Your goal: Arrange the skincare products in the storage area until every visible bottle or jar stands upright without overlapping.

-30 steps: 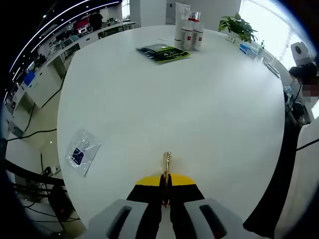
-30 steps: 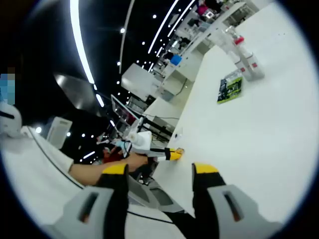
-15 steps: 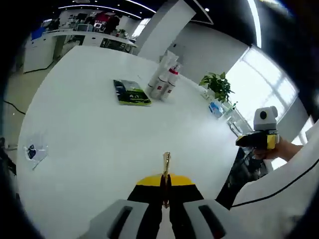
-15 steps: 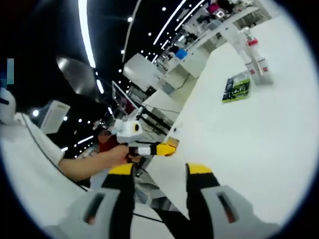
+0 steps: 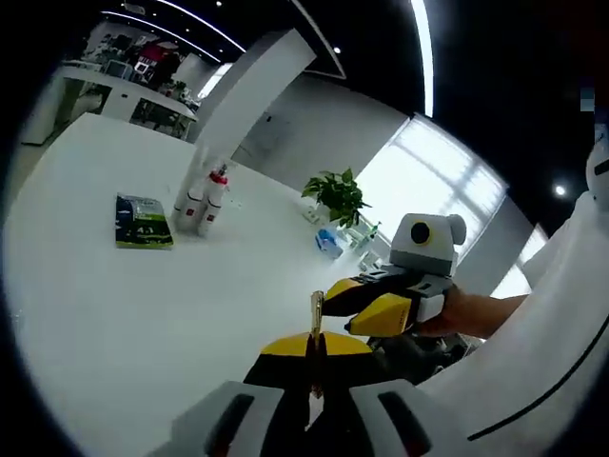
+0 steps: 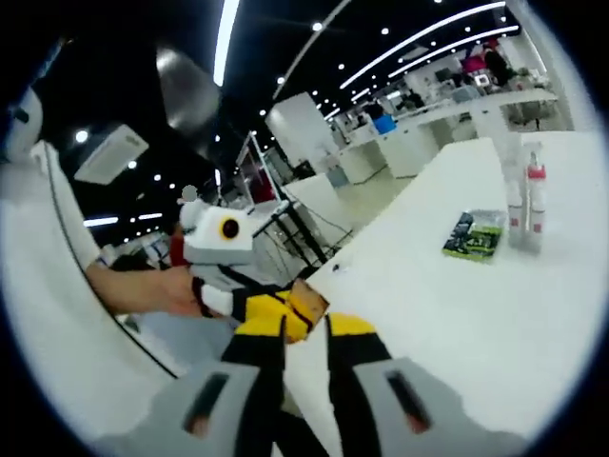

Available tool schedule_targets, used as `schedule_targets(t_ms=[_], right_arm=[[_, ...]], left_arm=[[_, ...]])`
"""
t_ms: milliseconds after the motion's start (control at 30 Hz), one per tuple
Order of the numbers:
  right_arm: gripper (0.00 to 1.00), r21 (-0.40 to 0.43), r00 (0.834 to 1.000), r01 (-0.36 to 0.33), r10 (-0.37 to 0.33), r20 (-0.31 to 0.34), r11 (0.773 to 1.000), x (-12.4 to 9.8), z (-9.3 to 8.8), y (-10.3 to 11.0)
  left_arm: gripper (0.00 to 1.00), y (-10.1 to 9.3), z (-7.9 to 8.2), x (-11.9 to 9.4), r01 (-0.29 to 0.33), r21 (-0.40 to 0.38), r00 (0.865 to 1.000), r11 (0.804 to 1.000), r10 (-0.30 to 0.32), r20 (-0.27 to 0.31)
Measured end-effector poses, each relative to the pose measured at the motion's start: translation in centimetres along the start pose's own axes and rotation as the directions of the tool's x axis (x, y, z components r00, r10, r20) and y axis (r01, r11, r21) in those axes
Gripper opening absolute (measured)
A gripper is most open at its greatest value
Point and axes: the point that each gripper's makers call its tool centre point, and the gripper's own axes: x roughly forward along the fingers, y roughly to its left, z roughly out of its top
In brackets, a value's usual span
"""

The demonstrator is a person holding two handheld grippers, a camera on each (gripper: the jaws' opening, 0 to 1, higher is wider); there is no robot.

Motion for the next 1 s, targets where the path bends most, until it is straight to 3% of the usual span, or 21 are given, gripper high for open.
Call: schedule_targets(t_ms=[200, 467, 867, 1000], right_arm=[[0.13, -0.016, 1.0, -0.003, 0.003, 0.015, 1.0, -0.3, 0.6, 0.5], [0.1, -0.14, 1.0, 0.025, -0.024, 0.013, 0.99, -0.7, 1.1, 1.0], [0.12, -0.172, 0.999, 0.033, -0.035, -0.01, 0.984, -0.7, 0.5, 0.9], [0.12, -0.175, 1.0, -0.002, -0.001, -0.016, 0.985, -0.4, 0.8, 1.7]], left_arm=[[0.01, -0.6, 0.2, -0.3, 0.007, 0.012, 1.0, 1.0, -0.006, -0.006], [0.01, -0.8, 0.1, -0.5, 0.007, 0.031, 1.0, 0.999, -0.006, -0.014], [0.01, -1.4, -0.7, -0.8, 0.032, 0.014, 0.999, 0.999, -0.032, -0.015], [0.01, -1.5, -0.7, -0.7, 0.035, 0.023, 0.999, 0.999, -0.035, -0.016]])
